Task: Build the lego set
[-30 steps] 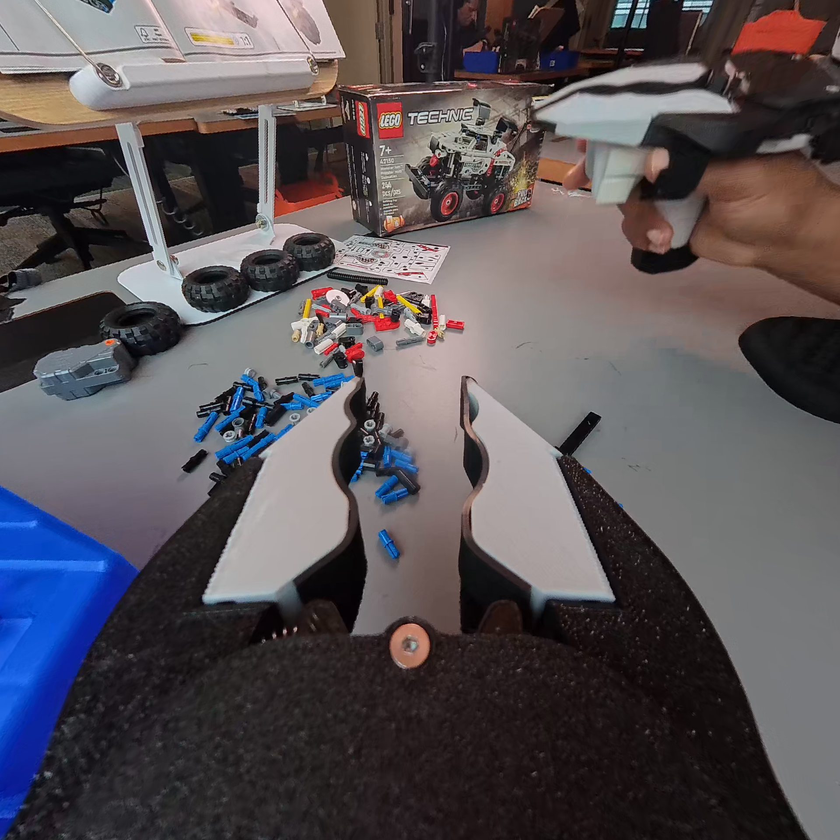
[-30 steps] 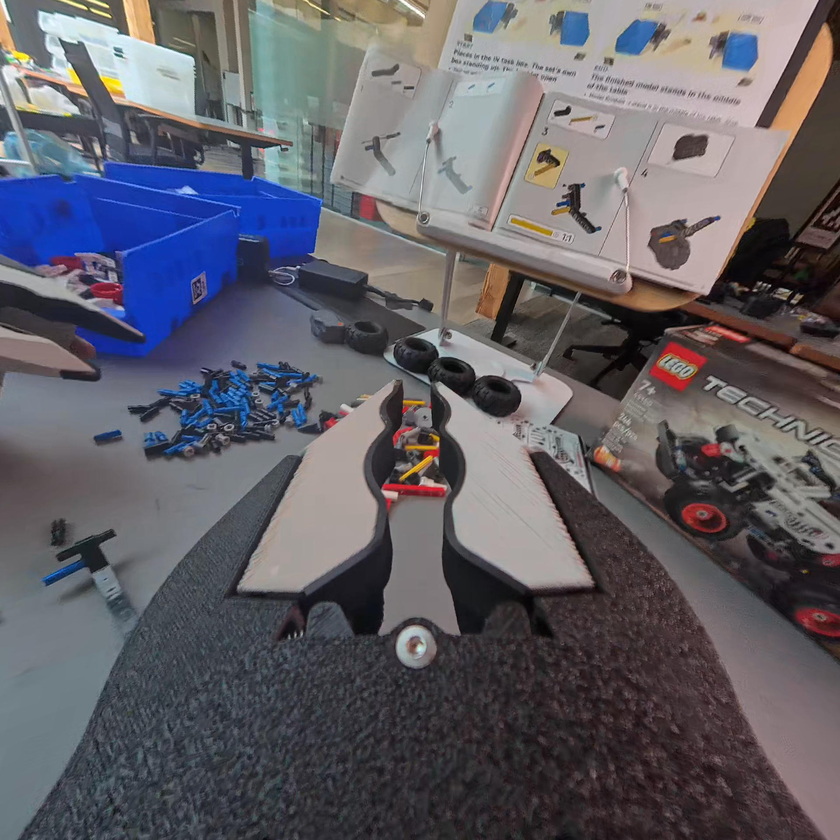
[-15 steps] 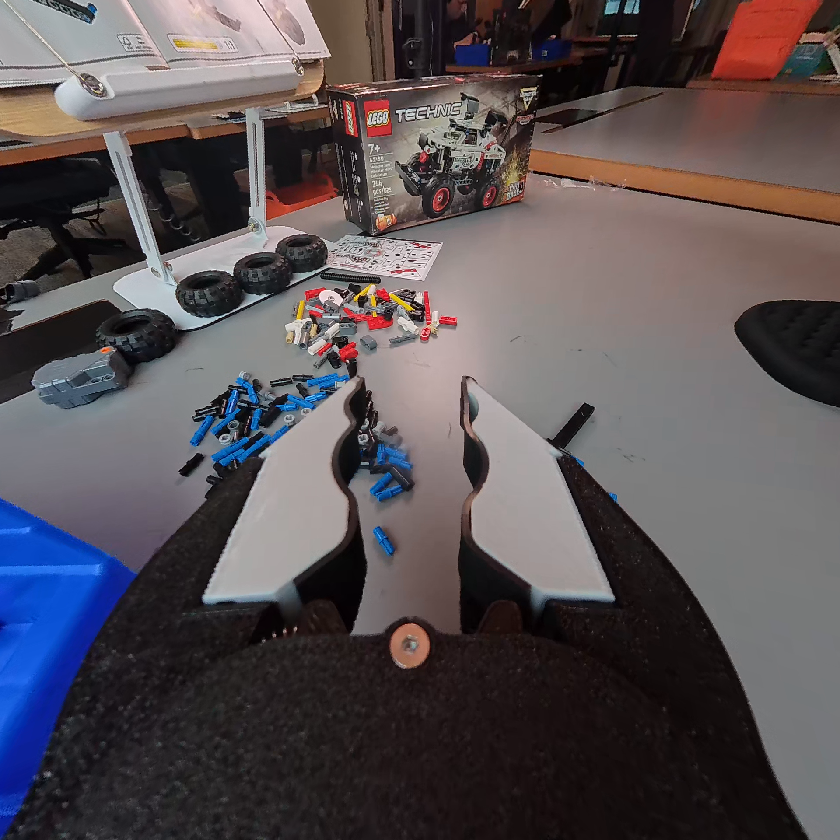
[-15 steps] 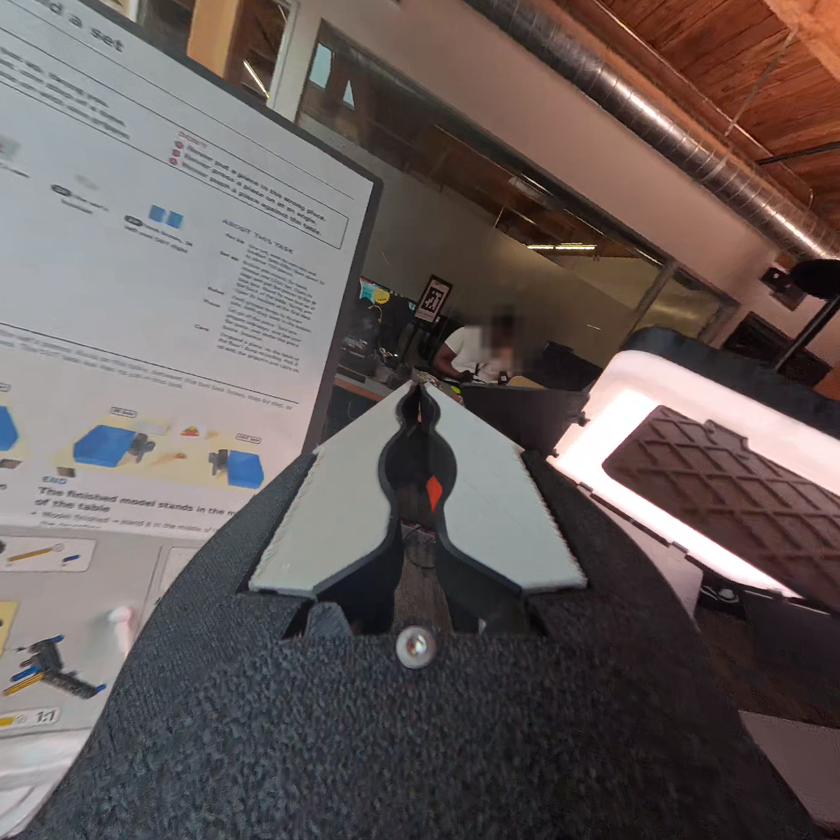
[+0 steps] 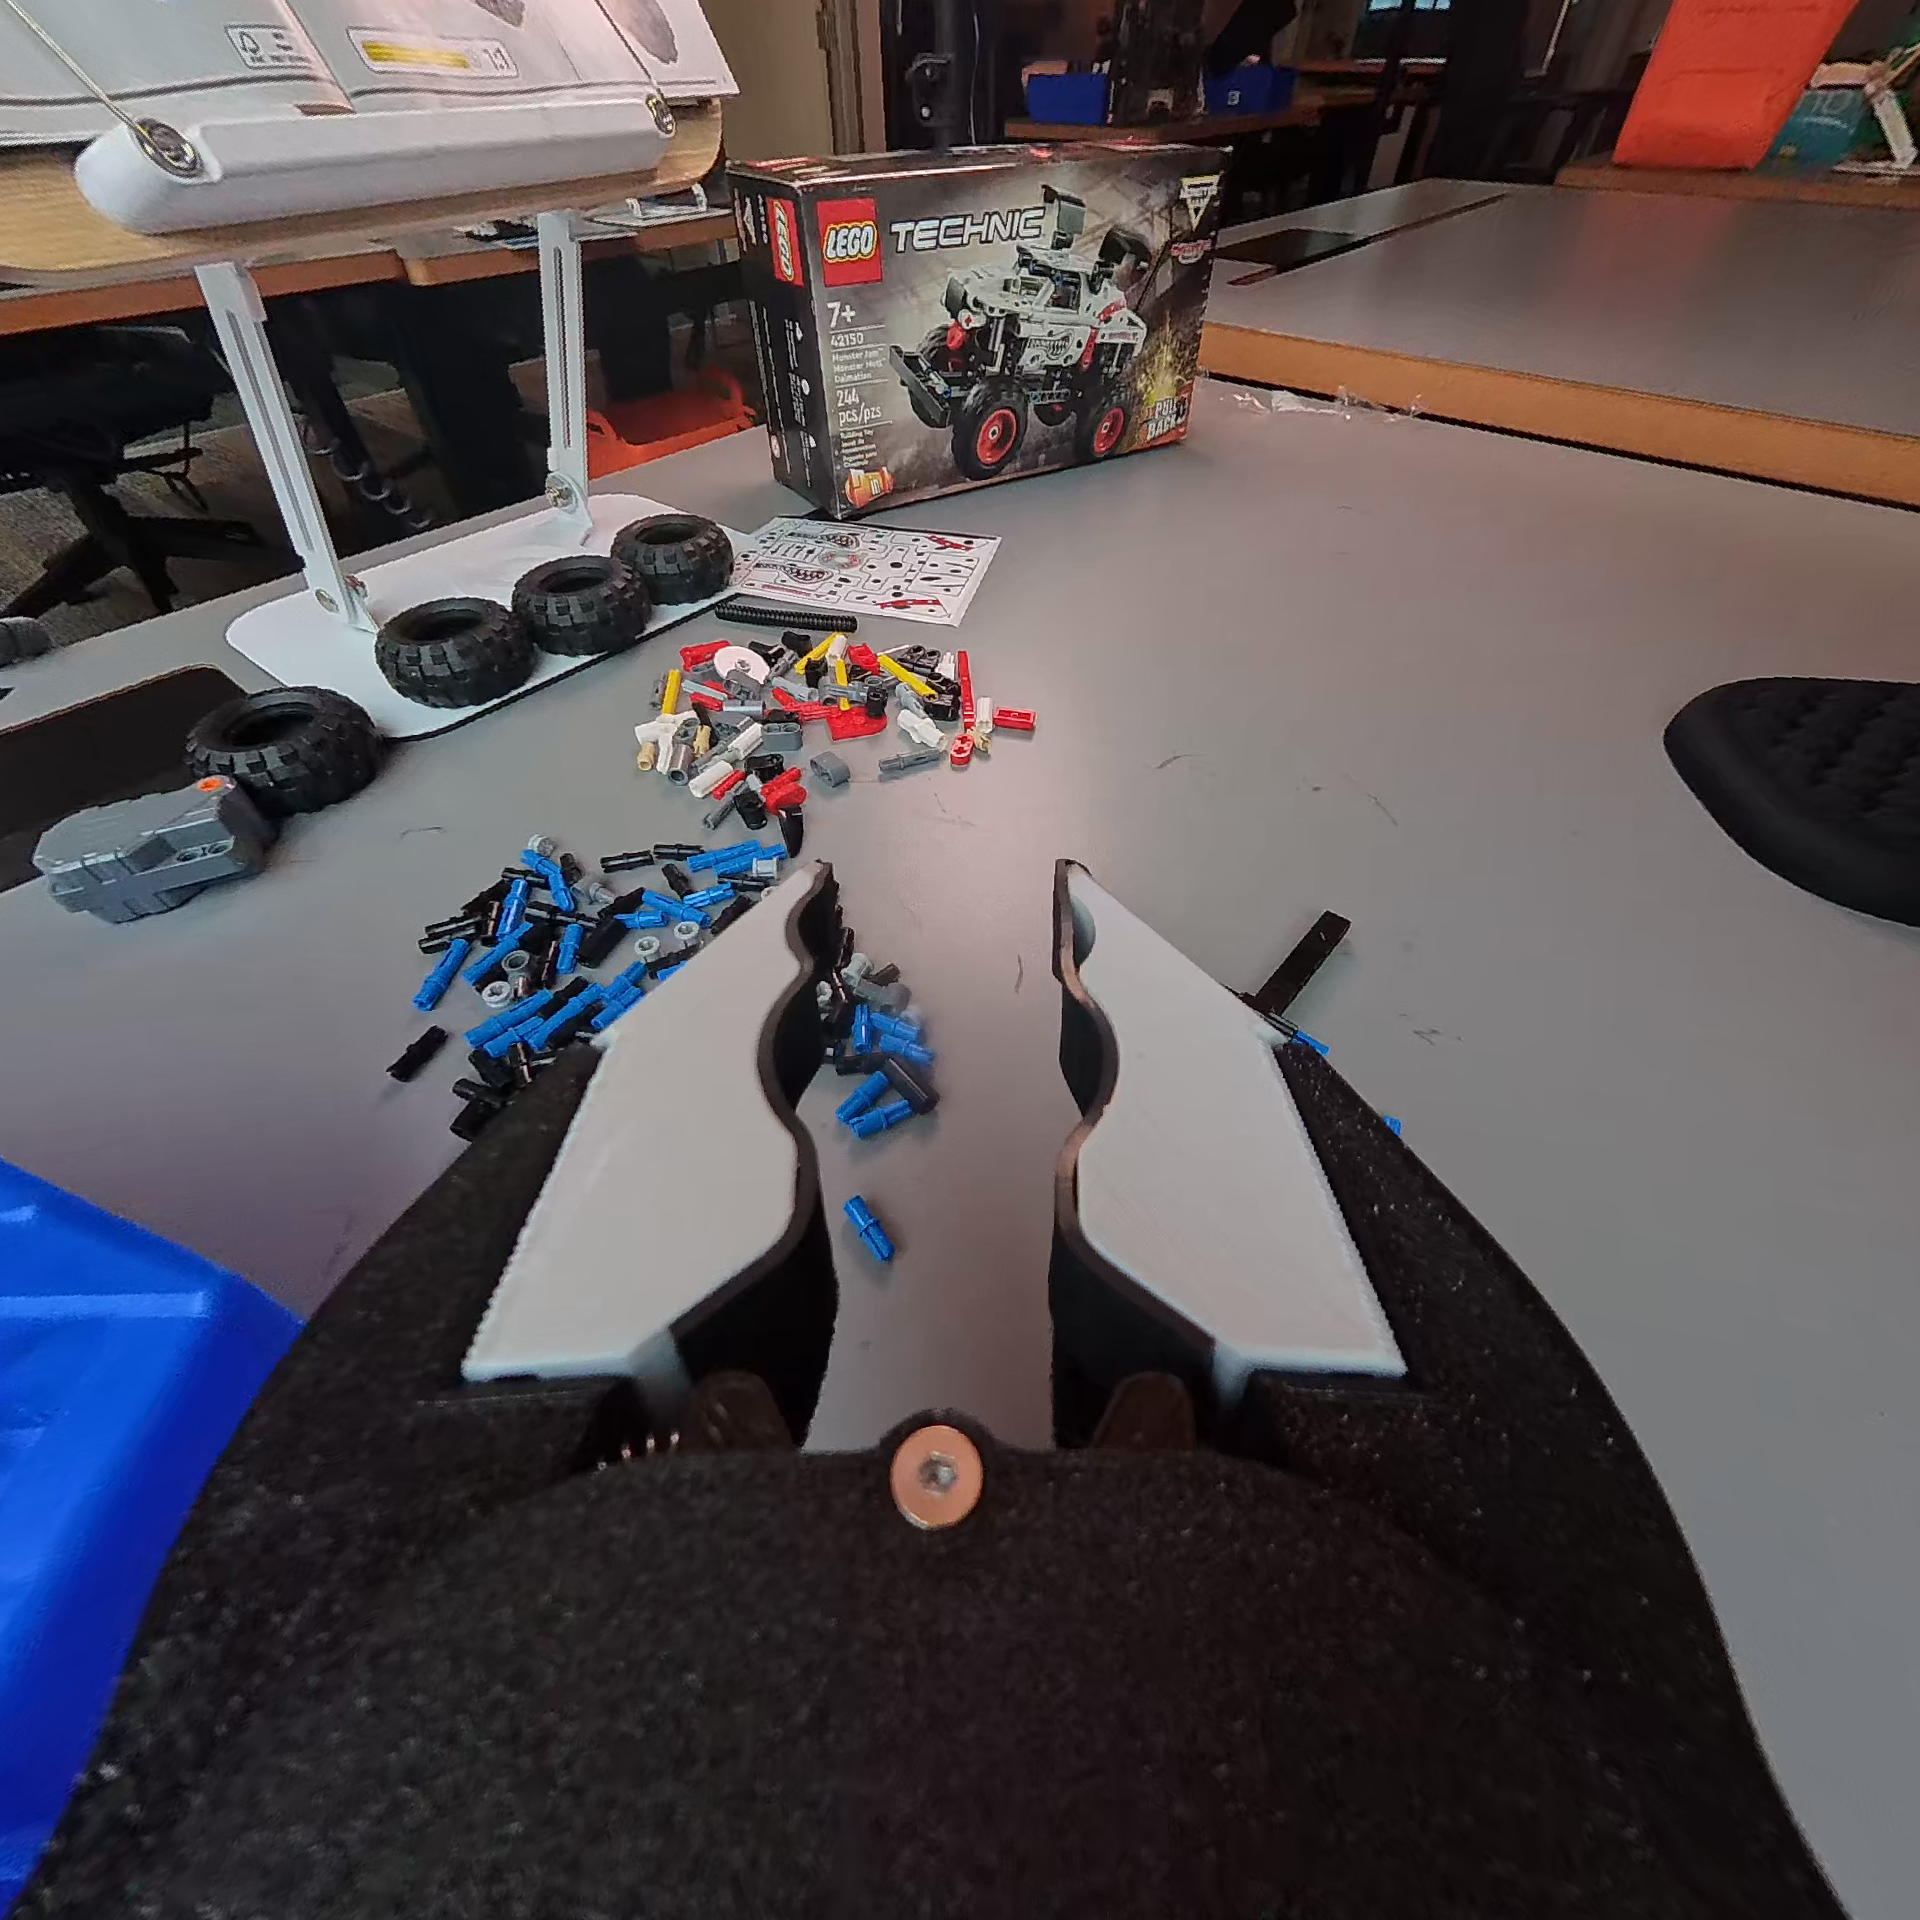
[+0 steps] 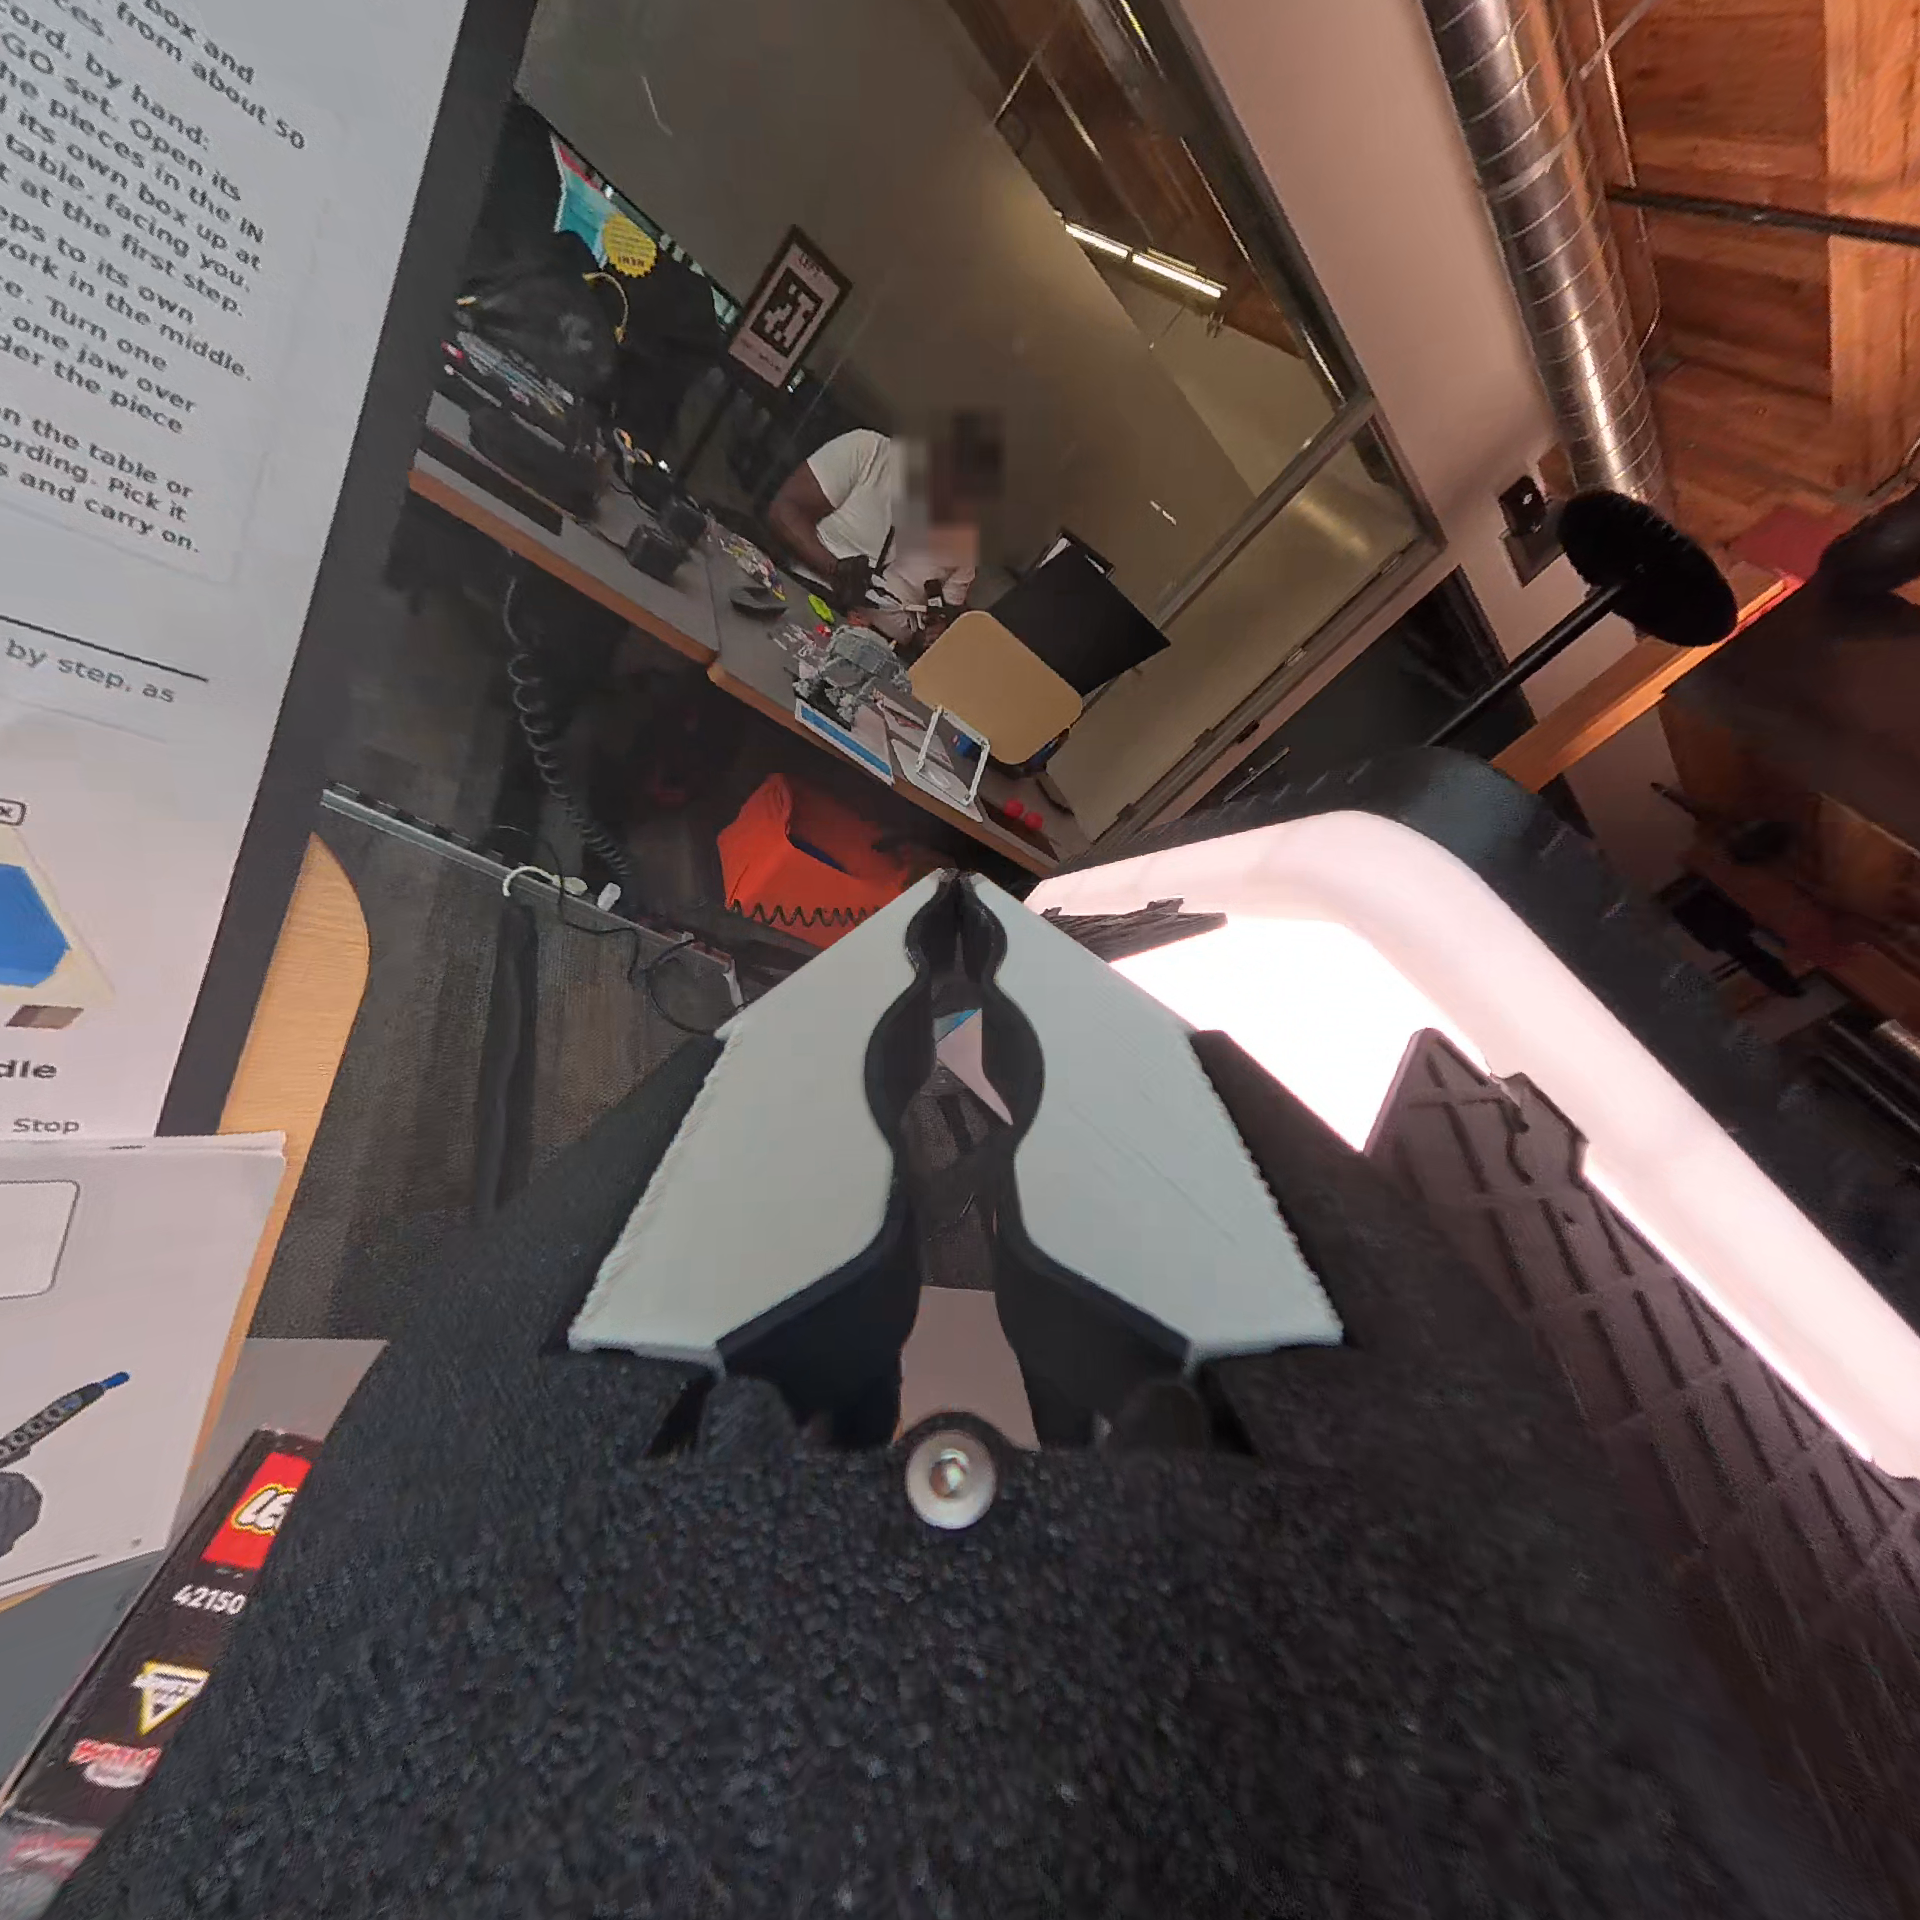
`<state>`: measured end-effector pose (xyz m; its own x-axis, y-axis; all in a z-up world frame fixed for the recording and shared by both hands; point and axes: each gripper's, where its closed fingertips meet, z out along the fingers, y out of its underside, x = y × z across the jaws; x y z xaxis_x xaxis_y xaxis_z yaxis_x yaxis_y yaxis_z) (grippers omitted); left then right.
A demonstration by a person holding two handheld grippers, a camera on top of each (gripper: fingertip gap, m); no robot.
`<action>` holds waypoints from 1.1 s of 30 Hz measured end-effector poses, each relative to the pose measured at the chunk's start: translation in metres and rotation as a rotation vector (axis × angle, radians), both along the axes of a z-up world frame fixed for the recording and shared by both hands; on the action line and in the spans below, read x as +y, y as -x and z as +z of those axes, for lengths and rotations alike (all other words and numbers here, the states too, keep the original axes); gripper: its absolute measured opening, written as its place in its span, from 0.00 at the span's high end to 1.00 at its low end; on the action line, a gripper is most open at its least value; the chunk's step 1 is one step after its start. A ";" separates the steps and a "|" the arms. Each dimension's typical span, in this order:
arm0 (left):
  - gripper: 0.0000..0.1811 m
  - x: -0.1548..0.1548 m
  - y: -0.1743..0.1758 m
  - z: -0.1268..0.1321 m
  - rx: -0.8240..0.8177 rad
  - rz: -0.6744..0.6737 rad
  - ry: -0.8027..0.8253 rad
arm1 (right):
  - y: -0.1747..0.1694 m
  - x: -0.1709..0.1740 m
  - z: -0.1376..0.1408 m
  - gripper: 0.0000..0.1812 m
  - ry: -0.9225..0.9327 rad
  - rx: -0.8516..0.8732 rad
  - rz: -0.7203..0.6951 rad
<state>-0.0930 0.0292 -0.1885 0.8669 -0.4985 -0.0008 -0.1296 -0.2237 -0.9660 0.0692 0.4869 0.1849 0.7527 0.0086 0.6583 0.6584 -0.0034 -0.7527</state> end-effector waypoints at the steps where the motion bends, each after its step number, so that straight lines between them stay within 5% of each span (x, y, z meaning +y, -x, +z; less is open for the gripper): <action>1: 0.77 0.000 0.000 0.000 0.000 0.000 0.001 | 0.000 -0.003 0.000 1.00 -0.014 -0.027 0.003; 11: 0.77 0.000 0.001 0.000 0.001 0.008 -0.003 | 0.010 -0.020 -0.014 1.00 -0.052 -0.152 0.056; 16: 0.77 0.000 0.001 0.000 -0.004 0.003 0.002 | 0.064 -0.101 -0.039 0.97 -0.003 0.070 0.499; 20: 0.77 0.000 0.001 -0.001 -0.004 0.001 0.009 | 0.083 -0.214 -0.102 0.93 0.171 0.272 0.871; 24: 0.77 0.001 0.002 -0.001 -0.010 0.008 0.011 | 0.072 -0.309 -0.188 0.89 0.356 0.407 1.069; 27: 0.77 0.003 0.005 0.000 -0.026 0.022 0.008 | 0.059 -0.357 -0.246 0.86 0.423 0.479 1.117; 33: 0.77 0.004 0.003 -0.001 -0.030 0.002 0.024 | 0.057 -0.416 -0.341 0.82 0.590 0.338 1.315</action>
